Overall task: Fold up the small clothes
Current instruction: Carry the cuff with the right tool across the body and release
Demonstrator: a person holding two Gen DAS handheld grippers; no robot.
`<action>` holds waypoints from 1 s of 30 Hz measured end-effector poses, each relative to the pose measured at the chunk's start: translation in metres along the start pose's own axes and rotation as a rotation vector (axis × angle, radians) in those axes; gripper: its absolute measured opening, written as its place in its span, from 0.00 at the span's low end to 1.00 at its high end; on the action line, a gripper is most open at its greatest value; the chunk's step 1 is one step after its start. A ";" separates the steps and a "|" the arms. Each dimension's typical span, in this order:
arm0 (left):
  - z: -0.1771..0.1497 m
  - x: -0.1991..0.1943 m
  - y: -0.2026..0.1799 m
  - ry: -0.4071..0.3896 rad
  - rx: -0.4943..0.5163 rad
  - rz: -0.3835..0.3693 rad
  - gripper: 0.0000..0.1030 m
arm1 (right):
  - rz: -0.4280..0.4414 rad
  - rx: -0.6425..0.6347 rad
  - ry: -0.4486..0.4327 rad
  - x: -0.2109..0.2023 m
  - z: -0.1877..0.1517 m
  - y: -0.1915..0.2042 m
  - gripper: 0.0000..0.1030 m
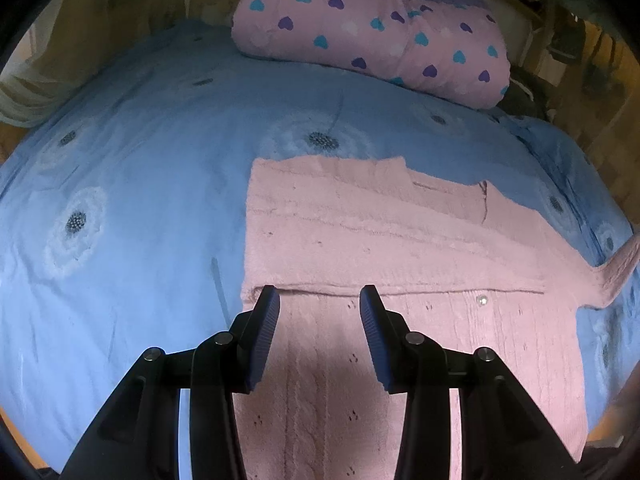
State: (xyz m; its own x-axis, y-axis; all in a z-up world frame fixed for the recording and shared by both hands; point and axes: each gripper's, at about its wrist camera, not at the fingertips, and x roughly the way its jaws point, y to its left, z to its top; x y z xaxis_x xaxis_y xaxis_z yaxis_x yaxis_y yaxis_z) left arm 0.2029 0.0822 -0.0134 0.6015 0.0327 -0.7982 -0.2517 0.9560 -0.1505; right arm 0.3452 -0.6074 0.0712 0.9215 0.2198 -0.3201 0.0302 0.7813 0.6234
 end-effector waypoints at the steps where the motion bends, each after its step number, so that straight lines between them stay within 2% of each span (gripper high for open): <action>1: 0.002 0.000 0.002 0.001 -0.009 -0.004 0.35 | 0.033 -0.017 0.007 0.003 -0.005 0.018 0.08; 9: 0.015 -0.002 0.024 -0.026 -0.051 0.016 0.35 | 0.267 -0.135 0.036 0.013 -0.054 0.162 0.08; 14: 0.030 0.006 0.037 -0.064 -0.001 0.101 0.35 | 0.371 -0.228 0.059 0.021 -0.112 0.246 0.08; 18: 0.034 0.010 0.051 -0.064 0.012 0.113 0.35 | 0.322 -0.381 0.101 0.041 -0.179 0.297 0.07; 20: 0.036 0.012 0.057 -0.061 0.011 0.121 0.35 | 0.241 -0.488 0.118 0.054 -0.221 0.319 0.07; 23: 0.035 0.012 0.067 -0.050 -0.021 0.121 0.35 | 0.210 -0.548 0.161 0.070 -0.266 0.338 0.07; 27: 0.035 0.012 0.077 -0.020 -0.075 0.052 0.35 | 0.219 -0.601 0.234 0.081 -0.309 0.357 0.07; 30: 0.033 0.012 0.077 -0.017 -0.062 0.077 0.34 | 0.255 -0.646 0.265 0.082 -0.333 0.373 0.07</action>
State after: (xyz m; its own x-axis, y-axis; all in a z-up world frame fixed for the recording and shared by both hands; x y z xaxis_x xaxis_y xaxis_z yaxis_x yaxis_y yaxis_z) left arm 0.2160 0.1658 -0.0158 0.5914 0.1111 -0.7987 -0.3443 0.9304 -0.1255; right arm 0.3027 -0.1029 0.0401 0.7426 0.5100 -0.4341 -0.4814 0.8571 0.1836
